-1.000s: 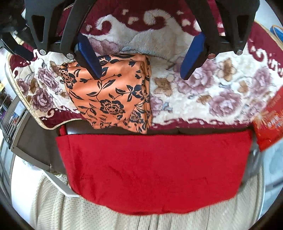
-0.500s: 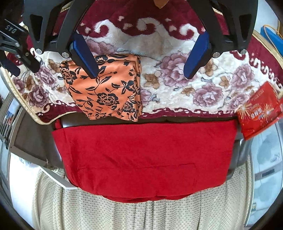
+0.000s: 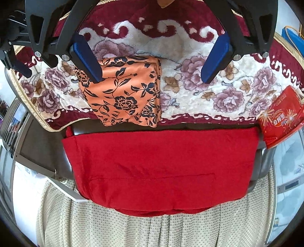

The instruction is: Fold small clothes

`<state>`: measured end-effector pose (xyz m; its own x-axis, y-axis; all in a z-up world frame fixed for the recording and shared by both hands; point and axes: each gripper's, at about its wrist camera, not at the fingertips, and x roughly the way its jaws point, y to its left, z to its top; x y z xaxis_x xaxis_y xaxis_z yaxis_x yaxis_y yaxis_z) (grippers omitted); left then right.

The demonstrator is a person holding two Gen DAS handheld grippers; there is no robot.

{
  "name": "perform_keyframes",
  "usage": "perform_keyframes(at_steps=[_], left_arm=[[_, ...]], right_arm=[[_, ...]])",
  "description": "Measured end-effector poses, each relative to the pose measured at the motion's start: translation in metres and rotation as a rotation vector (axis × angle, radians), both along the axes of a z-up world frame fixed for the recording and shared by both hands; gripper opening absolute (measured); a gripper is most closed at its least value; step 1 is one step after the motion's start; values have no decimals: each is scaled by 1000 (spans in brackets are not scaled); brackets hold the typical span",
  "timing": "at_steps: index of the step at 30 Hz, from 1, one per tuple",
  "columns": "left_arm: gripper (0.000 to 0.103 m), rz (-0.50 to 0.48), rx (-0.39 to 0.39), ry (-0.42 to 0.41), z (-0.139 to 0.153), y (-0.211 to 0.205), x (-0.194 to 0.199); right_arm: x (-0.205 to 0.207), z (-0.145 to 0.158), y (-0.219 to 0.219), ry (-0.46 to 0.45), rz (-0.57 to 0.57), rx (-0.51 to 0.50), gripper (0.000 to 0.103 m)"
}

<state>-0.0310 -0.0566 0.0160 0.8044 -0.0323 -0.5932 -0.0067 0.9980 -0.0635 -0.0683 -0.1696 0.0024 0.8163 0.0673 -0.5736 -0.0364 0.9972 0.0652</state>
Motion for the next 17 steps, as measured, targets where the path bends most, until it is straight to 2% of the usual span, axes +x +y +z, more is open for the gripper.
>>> perform_keyframes(at_steps=[17], left_arm=[[103, -3, 47, -4, -10, -8, 25]], right_arm=[[19, -4, 1, 26, 25, 7, 103]])
